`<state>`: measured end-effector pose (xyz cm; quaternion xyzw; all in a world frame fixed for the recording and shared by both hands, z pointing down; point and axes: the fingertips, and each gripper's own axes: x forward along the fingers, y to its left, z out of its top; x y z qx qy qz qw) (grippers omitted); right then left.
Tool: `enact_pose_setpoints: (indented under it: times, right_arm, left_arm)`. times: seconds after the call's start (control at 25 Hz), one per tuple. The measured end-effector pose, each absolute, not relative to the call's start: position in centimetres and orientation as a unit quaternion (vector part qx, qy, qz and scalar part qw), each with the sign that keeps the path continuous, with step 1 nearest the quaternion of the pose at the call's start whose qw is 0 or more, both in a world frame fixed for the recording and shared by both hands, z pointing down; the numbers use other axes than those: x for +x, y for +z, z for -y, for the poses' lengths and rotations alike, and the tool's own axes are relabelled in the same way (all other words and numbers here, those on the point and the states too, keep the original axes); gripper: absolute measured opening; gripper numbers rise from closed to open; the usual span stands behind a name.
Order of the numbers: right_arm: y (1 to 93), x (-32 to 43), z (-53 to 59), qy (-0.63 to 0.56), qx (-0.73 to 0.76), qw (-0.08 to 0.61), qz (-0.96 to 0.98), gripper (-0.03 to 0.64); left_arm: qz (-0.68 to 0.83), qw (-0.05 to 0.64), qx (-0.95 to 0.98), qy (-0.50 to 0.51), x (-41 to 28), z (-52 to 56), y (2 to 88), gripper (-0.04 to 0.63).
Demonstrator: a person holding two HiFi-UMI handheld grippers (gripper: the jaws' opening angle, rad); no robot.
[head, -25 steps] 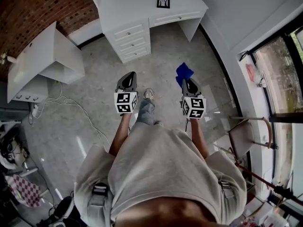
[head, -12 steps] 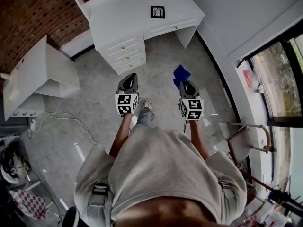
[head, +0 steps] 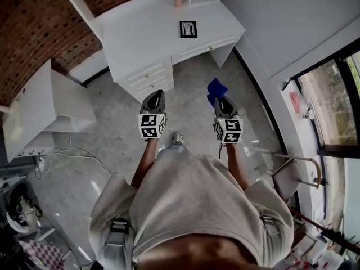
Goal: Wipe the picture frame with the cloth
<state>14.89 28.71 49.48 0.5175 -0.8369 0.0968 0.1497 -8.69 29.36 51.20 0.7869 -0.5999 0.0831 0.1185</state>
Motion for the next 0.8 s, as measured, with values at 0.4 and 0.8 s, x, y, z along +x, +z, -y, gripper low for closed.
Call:
enact_pose_setpoints:
  times: [0.4,0.8]
  right_arm:
    - [49.3,11.5,-21.5,0.095,0.531,0.151,0.828,0.06]
    - [49.7,9.4,-18.1,0.093,0.539,0.152,0.823,0.06]
  left_arm:
    - [0.585,0.115,0.799,0.081,-12.0,-21.3,51.3,0.018]
    - [0.577,0.114,0.805,0.081,-14.1,-17.3,51.7,0.018]
